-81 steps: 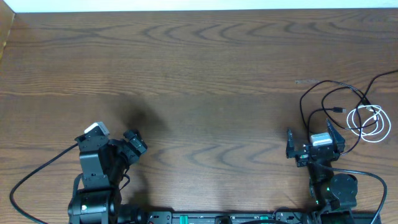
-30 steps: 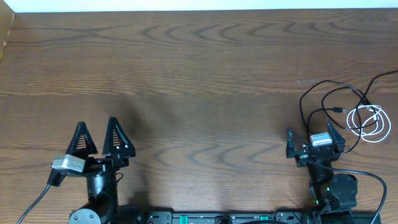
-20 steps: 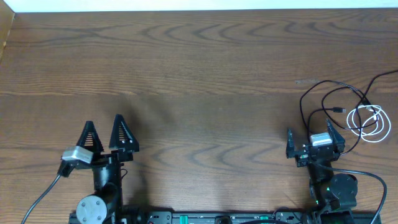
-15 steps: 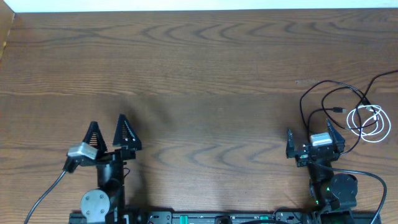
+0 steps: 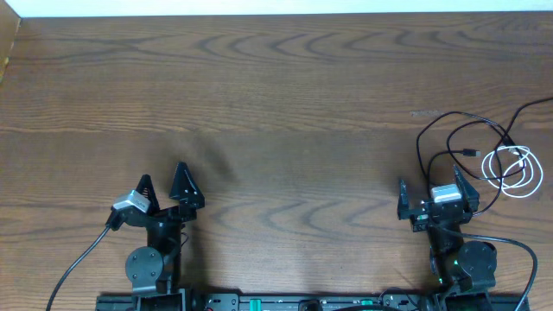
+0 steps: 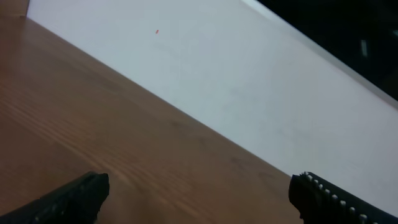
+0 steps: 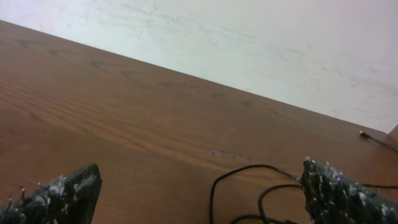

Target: Untangle cables

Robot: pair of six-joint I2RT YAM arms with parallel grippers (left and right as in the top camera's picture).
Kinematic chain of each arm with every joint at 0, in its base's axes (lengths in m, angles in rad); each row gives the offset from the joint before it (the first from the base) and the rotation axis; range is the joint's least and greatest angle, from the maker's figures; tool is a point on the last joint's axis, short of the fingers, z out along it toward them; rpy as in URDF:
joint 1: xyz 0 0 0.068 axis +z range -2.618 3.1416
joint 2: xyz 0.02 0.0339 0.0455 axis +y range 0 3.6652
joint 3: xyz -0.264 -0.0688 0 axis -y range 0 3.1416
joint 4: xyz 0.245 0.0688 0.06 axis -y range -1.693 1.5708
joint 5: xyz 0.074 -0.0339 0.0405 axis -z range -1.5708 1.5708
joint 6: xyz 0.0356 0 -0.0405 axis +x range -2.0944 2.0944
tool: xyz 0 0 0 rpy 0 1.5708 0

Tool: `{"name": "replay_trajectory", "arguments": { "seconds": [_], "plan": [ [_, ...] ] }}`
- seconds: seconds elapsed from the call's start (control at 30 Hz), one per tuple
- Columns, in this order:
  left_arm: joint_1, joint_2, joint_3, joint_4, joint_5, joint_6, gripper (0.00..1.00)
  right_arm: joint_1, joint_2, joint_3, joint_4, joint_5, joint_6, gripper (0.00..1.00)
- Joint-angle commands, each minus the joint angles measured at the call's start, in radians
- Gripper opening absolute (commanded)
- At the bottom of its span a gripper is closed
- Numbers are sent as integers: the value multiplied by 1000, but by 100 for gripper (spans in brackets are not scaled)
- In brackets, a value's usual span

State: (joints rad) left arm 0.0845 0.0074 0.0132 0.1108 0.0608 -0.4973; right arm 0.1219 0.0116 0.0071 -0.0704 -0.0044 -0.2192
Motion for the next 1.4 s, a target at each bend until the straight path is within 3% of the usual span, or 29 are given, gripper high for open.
{"name": "replay_trajectory", "arguments": {
  "seconds": [0.0, 0.33, 1.37],
  "plan": [
    [5, -6, -9, -29, -10, 6, 98, 3, -7, -2, -5, -3, -6, 99],
    [5, -6, -9, -180, -10, 6, 98, 3, -7, -2, -5, -3, -6, 99],
    [5, -6, -9, -178, -10, 6, 98, 4, -7, -2, -5, -3, -6, 99]
  ]
}}
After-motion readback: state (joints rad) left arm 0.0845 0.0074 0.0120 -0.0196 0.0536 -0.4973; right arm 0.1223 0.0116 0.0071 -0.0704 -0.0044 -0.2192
